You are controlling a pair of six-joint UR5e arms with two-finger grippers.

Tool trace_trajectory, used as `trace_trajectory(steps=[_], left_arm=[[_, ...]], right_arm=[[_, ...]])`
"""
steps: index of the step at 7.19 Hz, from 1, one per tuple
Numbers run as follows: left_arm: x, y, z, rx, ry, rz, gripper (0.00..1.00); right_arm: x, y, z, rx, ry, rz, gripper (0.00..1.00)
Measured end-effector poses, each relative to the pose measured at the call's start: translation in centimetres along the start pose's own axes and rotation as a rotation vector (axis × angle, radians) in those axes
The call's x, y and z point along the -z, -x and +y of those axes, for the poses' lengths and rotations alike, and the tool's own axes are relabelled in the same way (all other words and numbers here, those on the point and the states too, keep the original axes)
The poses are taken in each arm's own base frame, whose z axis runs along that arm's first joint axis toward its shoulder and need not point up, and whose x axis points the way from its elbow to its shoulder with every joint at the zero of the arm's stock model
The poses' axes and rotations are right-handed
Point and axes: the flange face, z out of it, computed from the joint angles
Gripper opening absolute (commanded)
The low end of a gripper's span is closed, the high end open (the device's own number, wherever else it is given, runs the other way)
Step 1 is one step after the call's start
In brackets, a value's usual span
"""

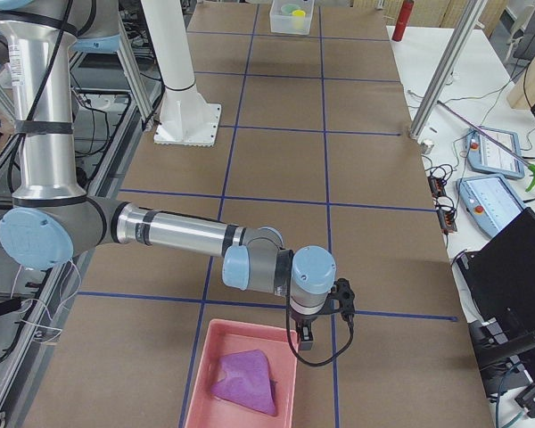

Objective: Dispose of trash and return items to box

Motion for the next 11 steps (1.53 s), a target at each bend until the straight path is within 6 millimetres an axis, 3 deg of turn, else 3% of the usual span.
trace_trajectory(steps=[2, 5, 11], left_arm=[[0.7, 0.1, 0.0, 0.010, -0.011, 0.040, 0.98], [2.2, 0.4, 0.9, 0.017, -0.039, 0.032, 0.98], [2.6, 0.4, 0.6, 0.004, -0.052, 0.000, 0.98]], right_arm=[[0.0, 1.5, -1.5, 0.024, 0.001, -0.001, 1.00], [0.7, 2.7, -2.2, 0.035, -0.015, -0.004, 1.00], [0.1, 3.6, -2.7, 0.041, -0.004, -0.008, 1.00]])
